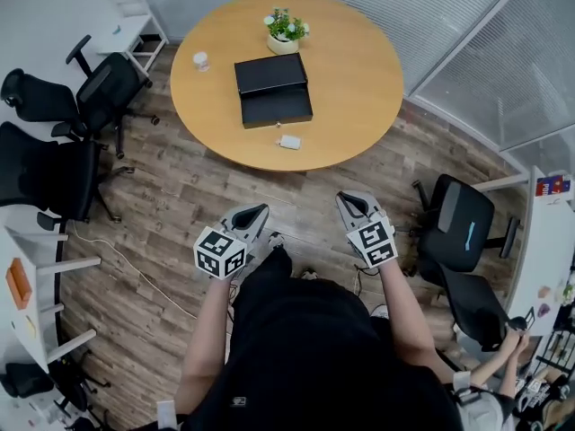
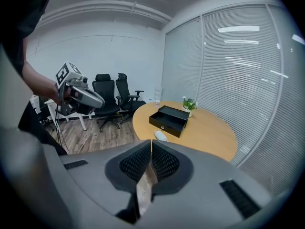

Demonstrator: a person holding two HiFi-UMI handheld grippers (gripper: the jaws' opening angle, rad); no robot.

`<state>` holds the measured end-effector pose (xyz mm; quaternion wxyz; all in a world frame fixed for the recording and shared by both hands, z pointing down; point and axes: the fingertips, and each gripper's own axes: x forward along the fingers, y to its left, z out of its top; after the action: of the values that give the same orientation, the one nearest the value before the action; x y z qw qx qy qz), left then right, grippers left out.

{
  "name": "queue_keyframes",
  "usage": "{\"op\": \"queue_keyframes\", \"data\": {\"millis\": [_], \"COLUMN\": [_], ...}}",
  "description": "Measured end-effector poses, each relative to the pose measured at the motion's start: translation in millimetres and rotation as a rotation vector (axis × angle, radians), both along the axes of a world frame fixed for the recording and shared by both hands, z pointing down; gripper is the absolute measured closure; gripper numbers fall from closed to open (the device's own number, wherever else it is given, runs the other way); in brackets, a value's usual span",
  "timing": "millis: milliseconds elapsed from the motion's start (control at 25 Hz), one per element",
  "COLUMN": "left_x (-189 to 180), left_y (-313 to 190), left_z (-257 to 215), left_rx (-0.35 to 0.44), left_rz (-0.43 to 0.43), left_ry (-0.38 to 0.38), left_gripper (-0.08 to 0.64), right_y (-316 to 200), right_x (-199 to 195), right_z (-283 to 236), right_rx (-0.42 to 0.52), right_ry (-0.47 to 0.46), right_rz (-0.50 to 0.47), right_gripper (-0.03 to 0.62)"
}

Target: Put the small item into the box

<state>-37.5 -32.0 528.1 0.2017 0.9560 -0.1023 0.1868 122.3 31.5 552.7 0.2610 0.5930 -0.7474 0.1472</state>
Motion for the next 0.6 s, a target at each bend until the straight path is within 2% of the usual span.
{"op": "queue_keyframes", "data": {"millis": [600], "left_x": [13], "left_y": [-63], "left_z": [16], "left_rx": [-0.024], "left_rz": [0.098], "left_ry": [0.003], "left_gripper": [0.554], "right_y": [-50], "right_x": [0], "right_z": [19], "right_rx": [-0.039], "right_ry": [0.016], "right_rz": [0.076], "right_gripper": [0.586]}}
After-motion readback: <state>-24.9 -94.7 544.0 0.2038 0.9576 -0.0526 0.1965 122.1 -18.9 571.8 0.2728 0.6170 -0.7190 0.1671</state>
